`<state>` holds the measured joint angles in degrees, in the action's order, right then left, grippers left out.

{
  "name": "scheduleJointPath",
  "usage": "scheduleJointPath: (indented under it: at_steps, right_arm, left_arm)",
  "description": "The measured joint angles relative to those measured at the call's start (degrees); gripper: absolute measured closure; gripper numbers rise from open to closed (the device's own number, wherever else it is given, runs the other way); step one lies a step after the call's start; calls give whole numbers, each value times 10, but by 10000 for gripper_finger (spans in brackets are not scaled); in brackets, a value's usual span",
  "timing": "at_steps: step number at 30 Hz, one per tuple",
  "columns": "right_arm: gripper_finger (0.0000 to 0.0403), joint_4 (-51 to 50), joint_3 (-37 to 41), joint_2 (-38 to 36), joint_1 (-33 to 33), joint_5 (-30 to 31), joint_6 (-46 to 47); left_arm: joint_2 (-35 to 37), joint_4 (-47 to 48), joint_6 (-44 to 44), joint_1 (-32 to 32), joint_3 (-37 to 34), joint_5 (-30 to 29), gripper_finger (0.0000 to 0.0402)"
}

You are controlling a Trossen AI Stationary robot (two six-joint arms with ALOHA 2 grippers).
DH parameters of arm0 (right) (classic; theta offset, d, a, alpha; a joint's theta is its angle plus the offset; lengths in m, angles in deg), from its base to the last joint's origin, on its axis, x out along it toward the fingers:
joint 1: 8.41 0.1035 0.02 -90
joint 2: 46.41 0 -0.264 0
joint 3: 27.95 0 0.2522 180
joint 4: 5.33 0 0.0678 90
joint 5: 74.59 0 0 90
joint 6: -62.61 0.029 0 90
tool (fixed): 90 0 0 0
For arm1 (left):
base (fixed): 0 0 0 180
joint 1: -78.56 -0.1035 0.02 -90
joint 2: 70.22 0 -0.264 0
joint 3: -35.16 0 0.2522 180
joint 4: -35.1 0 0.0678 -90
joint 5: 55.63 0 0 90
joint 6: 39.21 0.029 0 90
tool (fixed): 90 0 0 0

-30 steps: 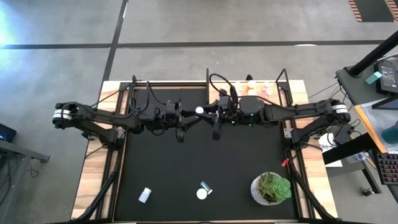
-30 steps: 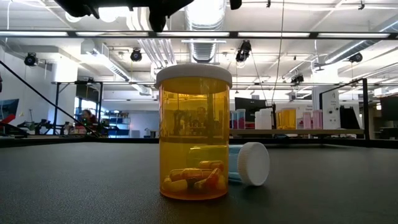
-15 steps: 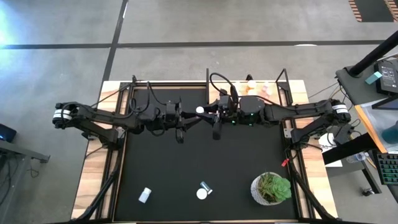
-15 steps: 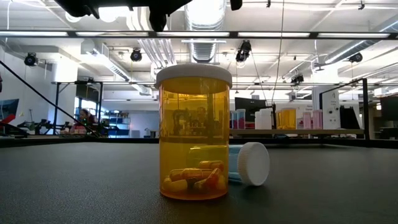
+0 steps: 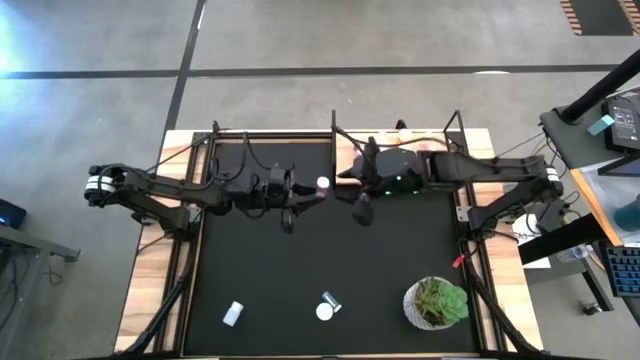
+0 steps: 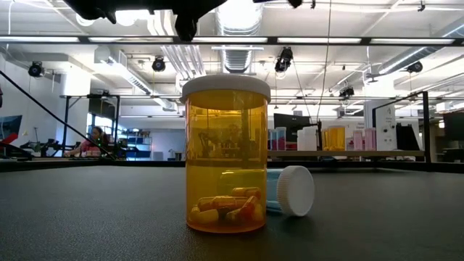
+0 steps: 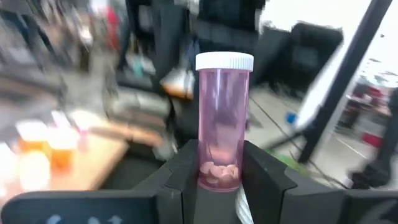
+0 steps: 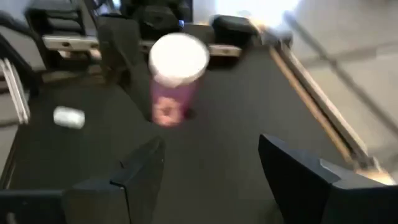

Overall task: Pick and place medicine bottles onto shelf by color
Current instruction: Put the pink pill bottle on the shelf aligned with the other pink pill bottles

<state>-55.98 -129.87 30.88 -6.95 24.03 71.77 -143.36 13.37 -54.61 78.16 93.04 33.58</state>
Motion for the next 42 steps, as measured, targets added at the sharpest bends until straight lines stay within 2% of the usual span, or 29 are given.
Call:
scheduleJointPath:
  at_steps: [4,7,9,15,22,34,42]
  right_arm:
    - [150,-136,-61,11,0,-5,27]
    - [150,-168,-70,17,1,-53,29]
    - [149,-166,-66,25,3,-78,29]
    - [149,-157,-58,67,3,-96,-2]
    - [149,-102,-57,116,3,-222,-39]
    - [149,-55,-57,138,0,-226,-28]
    - [161,-60,-57,138,0,-222,-21]
  left_arm:
    - [0,87,-71,1,-1,57,317]
    - [0,138,-112,5,-1,81,317]
    - [0,157,-117,11,-2,82,317]
    - [0,156,-119,37,-3,100,317]
    - [-6,155,-128,47,-4,97,317]
    - [-63,154,-143,51,0,95,317]
    - [-68,147,-127,50,13,95,317]
